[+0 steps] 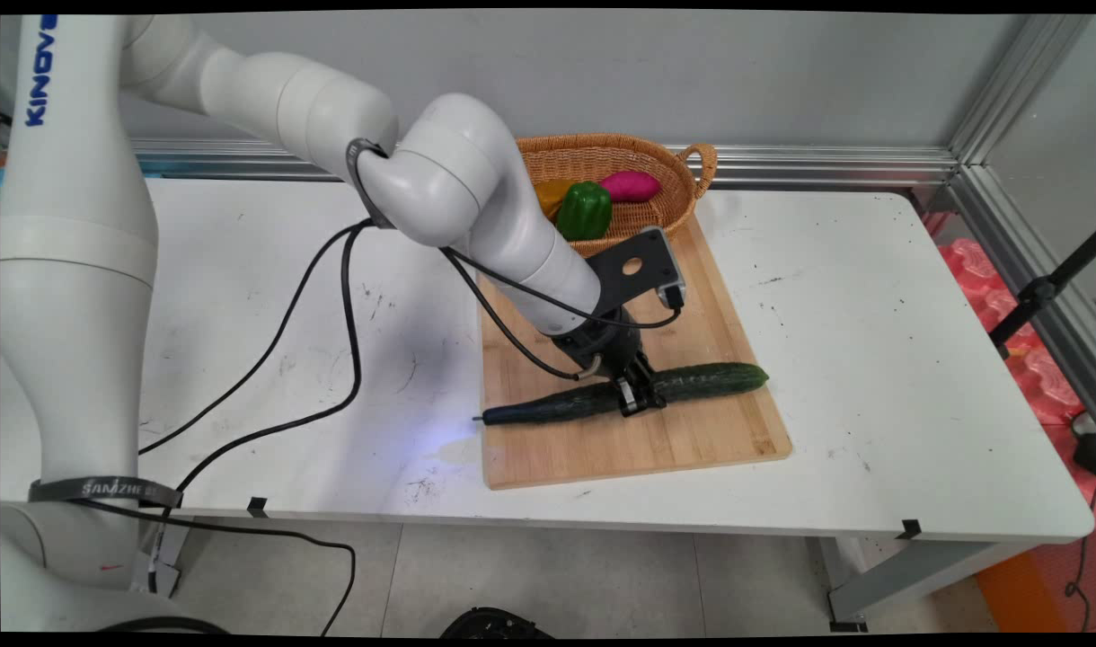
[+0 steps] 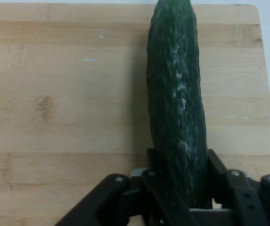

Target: Place the picked object on the cutting board

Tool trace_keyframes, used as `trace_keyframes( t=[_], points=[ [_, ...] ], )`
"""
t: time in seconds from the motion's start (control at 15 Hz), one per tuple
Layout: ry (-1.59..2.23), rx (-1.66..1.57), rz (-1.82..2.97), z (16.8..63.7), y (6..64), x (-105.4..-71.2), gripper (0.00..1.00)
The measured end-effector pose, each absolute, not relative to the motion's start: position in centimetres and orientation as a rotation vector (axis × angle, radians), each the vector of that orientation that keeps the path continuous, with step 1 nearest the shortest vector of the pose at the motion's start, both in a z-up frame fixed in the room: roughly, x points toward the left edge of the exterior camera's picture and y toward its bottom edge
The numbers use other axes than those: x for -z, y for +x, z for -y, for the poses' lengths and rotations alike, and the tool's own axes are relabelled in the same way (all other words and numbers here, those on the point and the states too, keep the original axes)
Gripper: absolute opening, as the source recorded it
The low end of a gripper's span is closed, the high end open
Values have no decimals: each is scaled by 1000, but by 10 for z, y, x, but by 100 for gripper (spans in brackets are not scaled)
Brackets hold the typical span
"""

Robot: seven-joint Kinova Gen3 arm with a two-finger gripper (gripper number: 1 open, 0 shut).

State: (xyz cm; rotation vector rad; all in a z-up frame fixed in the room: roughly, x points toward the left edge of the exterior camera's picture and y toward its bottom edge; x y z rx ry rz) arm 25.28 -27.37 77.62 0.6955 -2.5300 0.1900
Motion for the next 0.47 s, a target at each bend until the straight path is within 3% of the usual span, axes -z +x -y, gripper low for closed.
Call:
trace_keyframes(
  t=[0.07, 0.13, 0.47],
  points=[
    [692, -188, 2530, 273, 252, -774, 0],
    [688, -188, 2529, 273, 252, -772, 100],
    [683, -187, 2527, 273, 251, -767, 100]
  ],
)
